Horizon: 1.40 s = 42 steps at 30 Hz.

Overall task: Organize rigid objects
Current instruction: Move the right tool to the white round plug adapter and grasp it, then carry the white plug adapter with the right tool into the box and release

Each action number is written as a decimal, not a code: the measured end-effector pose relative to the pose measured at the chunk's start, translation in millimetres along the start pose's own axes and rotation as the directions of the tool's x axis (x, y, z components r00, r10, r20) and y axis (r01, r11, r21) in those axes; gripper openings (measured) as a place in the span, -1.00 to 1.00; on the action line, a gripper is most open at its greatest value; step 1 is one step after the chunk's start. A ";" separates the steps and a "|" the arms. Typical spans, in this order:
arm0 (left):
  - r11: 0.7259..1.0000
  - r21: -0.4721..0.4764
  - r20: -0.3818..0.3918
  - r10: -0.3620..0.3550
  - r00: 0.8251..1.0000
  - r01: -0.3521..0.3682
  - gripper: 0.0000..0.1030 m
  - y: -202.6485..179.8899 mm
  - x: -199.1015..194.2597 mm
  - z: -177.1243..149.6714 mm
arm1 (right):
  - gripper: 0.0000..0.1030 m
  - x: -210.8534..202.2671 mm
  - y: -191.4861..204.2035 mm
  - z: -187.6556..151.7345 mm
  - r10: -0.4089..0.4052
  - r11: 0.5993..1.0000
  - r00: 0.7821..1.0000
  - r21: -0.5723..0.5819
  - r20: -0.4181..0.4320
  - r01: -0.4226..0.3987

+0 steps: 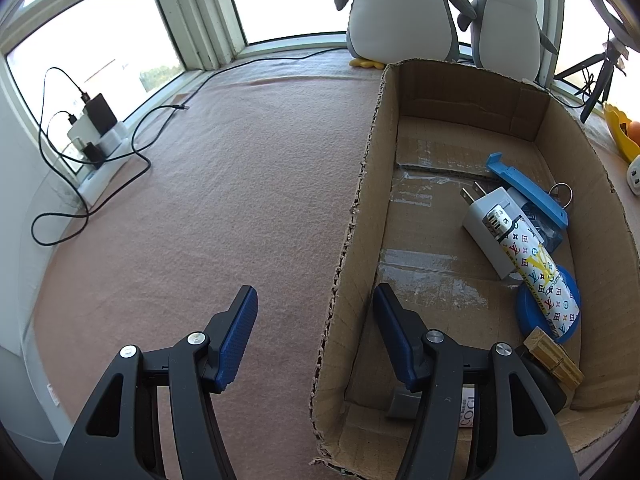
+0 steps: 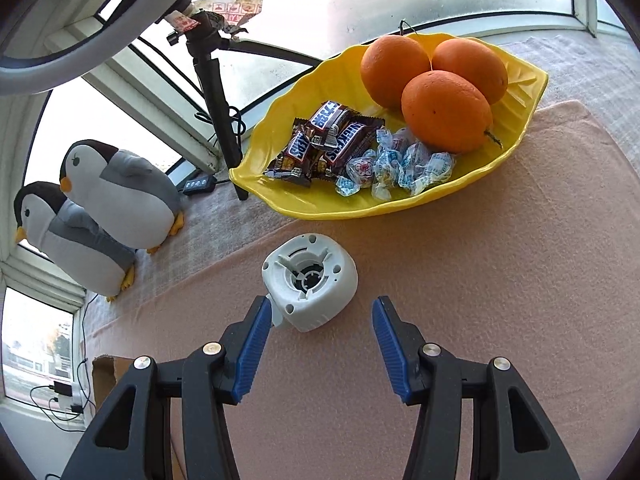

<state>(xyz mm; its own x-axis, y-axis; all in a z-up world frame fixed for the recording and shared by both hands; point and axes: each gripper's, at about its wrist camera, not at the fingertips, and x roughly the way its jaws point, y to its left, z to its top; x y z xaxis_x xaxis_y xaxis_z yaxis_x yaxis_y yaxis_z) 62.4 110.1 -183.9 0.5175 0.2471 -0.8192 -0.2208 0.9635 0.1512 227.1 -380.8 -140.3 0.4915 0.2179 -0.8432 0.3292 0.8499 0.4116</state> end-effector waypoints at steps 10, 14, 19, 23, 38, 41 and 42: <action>1.000 0.004 -0.002 0.008 1.000 -0.008 0.17 -3.5 -1.4 0.9 | -0.15 16.4 -8.0 15.0 0.001 0.999 1.000 0.053 -0.016 0.000; 1.000 0.004 -0.001 0.009 1.000 -0.009 0.17 -3.6 -1.4 0.8 | -0.22 25.4 -6.7 17.3 -0.009 0.999 0.999 0.043 -0.040 0.011; 1.000 0.004 -0.002 0.008 1.000 -0.008 0.17 -3.9 -1.3 0.9 | -0.34 33.0 -6.7 17.8 -0.023 0.999 0.998 0.040 -0.061 0.025; 1.000 0.004 -0.002 0.009 1.000 -0.009 0.17 -3.9 -1.3 0.9 | -0.44 36.7 -4.8 14.2 -0.008 1.000 0.997 0.030 -0.076 0.011; 1.000 0.004 -0.002 0.009 1.000 -0.009 0.17 -4.0 -1.3 1.0 | -0.51 30.0 14.8 -10.1 -0.038 0.995 0.998 -0.099 -0.045 0.033; 1.000 0.004 -0.002 0.009 1.000 -0.009 0.17 -4.2 -1.3 1.0 | -0.52 26.1 23.9 -17.4 -0.036 0.991 0.999 -0.129 -0.039 0.030; 1.000 0.004 -0.002 0.009 1.000 -0.009 0.17 -4.2 -1.3 0.9 | -0.52 24.4 27.1 -20.4 -0.034 0.990 0.999 -0.138 -0.038 0.029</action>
<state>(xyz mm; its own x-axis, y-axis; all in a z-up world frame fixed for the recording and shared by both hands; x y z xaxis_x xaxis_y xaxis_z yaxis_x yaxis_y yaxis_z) 63.5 105.8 -183.0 0.5139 0.2557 -0.8188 -0.2220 0.9617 0.1610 231.6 -342.7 -156.7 0.4490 0.2068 -0.8692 0.2283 0.9140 0.3354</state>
